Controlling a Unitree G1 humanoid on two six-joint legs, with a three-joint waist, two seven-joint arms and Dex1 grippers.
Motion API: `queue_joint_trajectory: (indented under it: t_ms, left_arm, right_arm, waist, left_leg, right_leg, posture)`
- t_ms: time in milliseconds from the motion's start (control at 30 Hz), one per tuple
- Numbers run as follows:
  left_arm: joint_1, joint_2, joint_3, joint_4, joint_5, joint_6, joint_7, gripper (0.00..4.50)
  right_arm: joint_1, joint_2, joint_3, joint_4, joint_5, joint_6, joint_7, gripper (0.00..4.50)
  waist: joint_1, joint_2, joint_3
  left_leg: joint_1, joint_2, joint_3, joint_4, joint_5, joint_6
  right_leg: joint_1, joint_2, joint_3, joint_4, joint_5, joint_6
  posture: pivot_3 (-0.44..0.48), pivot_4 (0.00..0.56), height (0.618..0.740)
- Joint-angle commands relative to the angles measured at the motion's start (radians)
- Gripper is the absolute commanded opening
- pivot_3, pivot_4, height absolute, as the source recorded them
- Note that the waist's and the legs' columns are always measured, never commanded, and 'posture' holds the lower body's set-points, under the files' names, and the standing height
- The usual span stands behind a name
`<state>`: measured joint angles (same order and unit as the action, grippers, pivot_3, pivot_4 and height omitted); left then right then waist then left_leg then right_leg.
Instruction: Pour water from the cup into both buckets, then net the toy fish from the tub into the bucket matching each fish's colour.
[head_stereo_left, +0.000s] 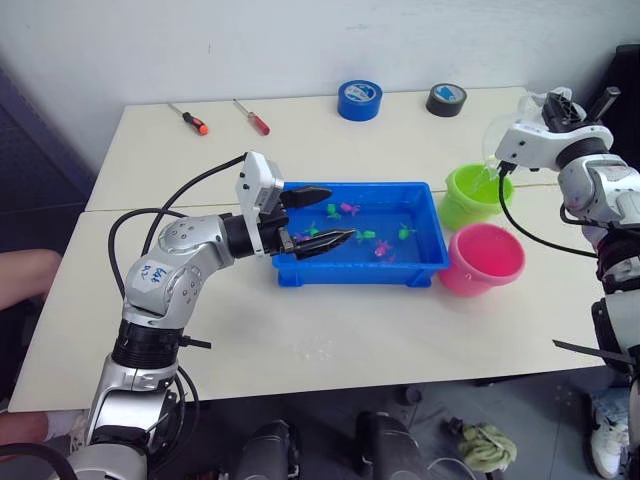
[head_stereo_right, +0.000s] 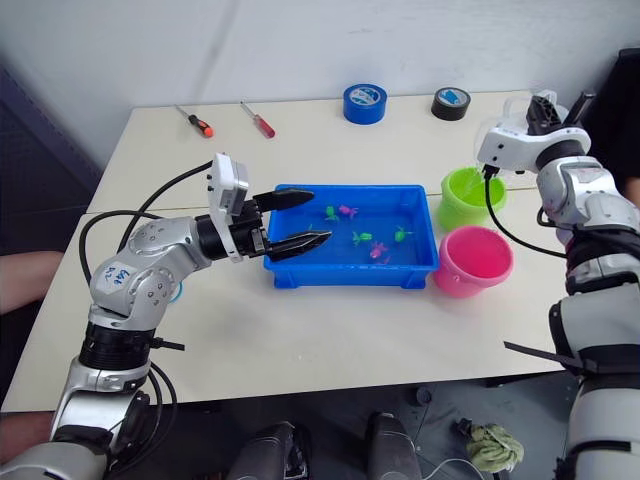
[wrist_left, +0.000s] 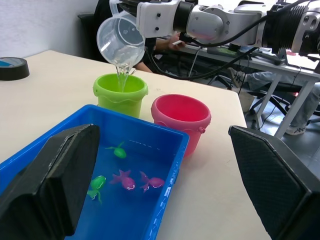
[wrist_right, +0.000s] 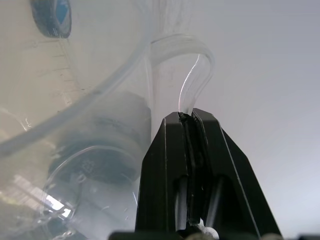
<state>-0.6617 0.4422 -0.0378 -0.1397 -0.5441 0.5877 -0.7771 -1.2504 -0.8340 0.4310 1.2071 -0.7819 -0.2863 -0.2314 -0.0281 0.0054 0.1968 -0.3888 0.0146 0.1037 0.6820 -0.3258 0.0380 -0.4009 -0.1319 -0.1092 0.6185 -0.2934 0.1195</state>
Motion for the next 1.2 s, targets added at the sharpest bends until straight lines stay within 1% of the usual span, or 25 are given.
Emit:
queue_joint_trajectory:
  t_ms: [33, 400, 500, 600, 700, 767, 867, 933, 1033, 1100, 1167, 1200]
  left_arm:
    - [-0.006, -0.001, 0.031, -0.031, -0.01, -0.014, 0.002, 4.5]
    - [-0.009, -0.001, 0.029, -0.029, -0.009, -0.014, 0.004, 4.5]
    - [-0.007, -0.001, 0.028, -0.032, -0.012, -0.011, 0.002, 4.5]
    - [-0.001, 0.001, 0.027, -0.04, -0.023, -0.001, -0.007, 4.5]
    - [0.013, 0.004, 0.025, -0.051, -0.047, 0.017, -0.029, 4.5]
    - [0.033, 0.019, 0.016, -0.061, -0.059, 0.025, -0.063, 4.5]
    - [0.053, 0.037, 0.007, -0.056, -0.067, 0.034, -0.104, 4.5]
    - [0.071, 0.059, -0.011, -0.062, -0.079, 0.054, -0.156, 4.5]
    - [0.1, 0.096, -0.045, -0.083, -0.089, 0.067, -0.242, 4.5]
    - [0.107, 0.106, -0.057, -0.083, -0.091, 0.067, -0.275, 4.5]
    - [0.106, 0.103, -0.063, -0.073, -0.092, 0.066, -0.297, 4.5]
    - [0.106, 0.097, -0.062, -0.068, -0.095, 0.062, -0.307, 4.5]
  right_arm:
    - [-0.035, -0.031, 0.002, 0.005, -0.006, -0.006, -0.02, 0.08]
    - [-0.052, -0.04, 0.035, 0.008, -0.038, -0.013, -0.038, 0.08]
    - [-0.04, -0.045, -0.016, -0.003, 0.02, -0.023, -0.016, 0.08]
    - [0.0, -0.065, -0.121, -0.05, 0.139, -0.032, 0.025, 0.08]
    - [0.089, -0.093, -0.245, -0.156, 0.269, -0.017, 0.082, 0.08]
    - [0.19, -0.117, -0.359, -0.27, 0.377, 0.016, 0.121, 0.08]
    - [0.356, -0.12, -0.541, -0.454, 0.545, 0.088, 0.18, 0.08]
    - [0.491, -0.095, -0.67, -0.598, 0.666, 0.165, 0.228, 0.08]
    - [0.678, -0.014, -0.858, -0.813, 0.848, 0.331, 0.266, 0.08]
    - [0.785, 0.041, -0.942, -0.94, 0.936, 0.429, 0.29, 0.08]
    - [0.901, 0.125, -1.026, -1.087, 1.068, 0.53, 0.33, 0.08]
    - [0.956, 0.169, -1.077, -1.152, 1.133, 0.585, 0.327, 0.08]
  waist:
    - [0.001, 0.0, 0.0]
    - [0.0, 0.0, 0.0]
    - [0.0, 0.0, 0.0]
    - [0.001, 0.0, 0.0]
    - [0.005, 0.0, 0.0]
    - [0.007, 0.0, 0.0]
    - [0.012, 0.0, 0.0]
    - [0.017, 0.0, 0.0]
    - [0.025, 0.0, 0.0]
    - [0.028, 0.0, 0.0]
    - [0.032, 0.0, 0.0]
    - [0.033, 0.0, 0.0]
  left_leg:
    - [0.0, 0.0, 0.0, 0.0, 0.0, 0.0]
    - [0.0, 0.0, 0.0, 0.0, 0.0, 0.0]
    - [0.0, 0.0, 0.0, 0.0, 0.0, 0.0]
    - [-0.001, 0.0, 0.0, 0.0, 0.0, 0.0]
    - [-0.001, 0.0, -0.002, 0.0, 0.0, 0.0]
    - [-0.001, 0.0, -0.002, 0.0, 0.0, 0.0]
    - [-0.001, 0.0, -0.002, 0.0, 0.0, 0.0]
    - [-0.001, 0.0, -0.001, 0.001, 0.0, 0.0]
    - [0.0, 0.0, -0.002, 0.001, 0.0, 0.0]
    - [0.001, 0.0, -0.002, 0.001, 0.0, -0.001]
    - [0.001, 0.0, -0.002, 0.001, 0.0, 0.0]
    - [0.001, 0.0, -0.003, 0.001, 0.001, 0.0]
  right_leg:
    - [0.0, 0.0, 0.0, 0.0, 0.0, 0.0]
    - [-0.001, 0.0, 0.0, 0.001, 0.0, 0.0]
    - [-0.001, 0.0, 0.0, 0.001, 0.0, 0.0]
    - [-0.001, 0.0, 0.0, 0.001, 0.0, 0.0]
    - [-0.001, 0.0, 0.0, 0.001, 0.0, 0.0]
    - [-0.001, 0.0, 0.0, 0.001, 0.0, 0.001]
    - [0.0, 0.0, -0.001, 0.002, 0.0, 0.001]
    - [-0.001, 0.0, -0.001, 0.002, 0.0, 0.001]
    - [0.0, 0.001, 0.0, 0.002, 0.0, 0.001]
    - [0.001, 0.001, 0.0, 0.001, 0.0, 0.001]
    - [0.002, 0.001, 0.0, 0.001, 0.0, 0.001]
    - [0.003, 0.001, 0.001, 0.001, 0.0, 0.001]
  posture:
    - [0.0, 0.15, 0.74]
    - [0.0, 0.15, 0.74]
    - [0.0, 0.15, 0.74]
    - [0.0, 0.15, 0.74]
    - [0.0, 0.15, 0.74]
    - [0.0, 0.15, 0.74]
    - [0.0, 0.15, 0.74]
    - [0.0, 0.15, 0.74]
    - [0.0, 0.15, 0.74]
    - [0.0, 0.15, 0.74]
    - [0.0, 0.15, 0.74]
    - [0.0, 0.15, 0.74]
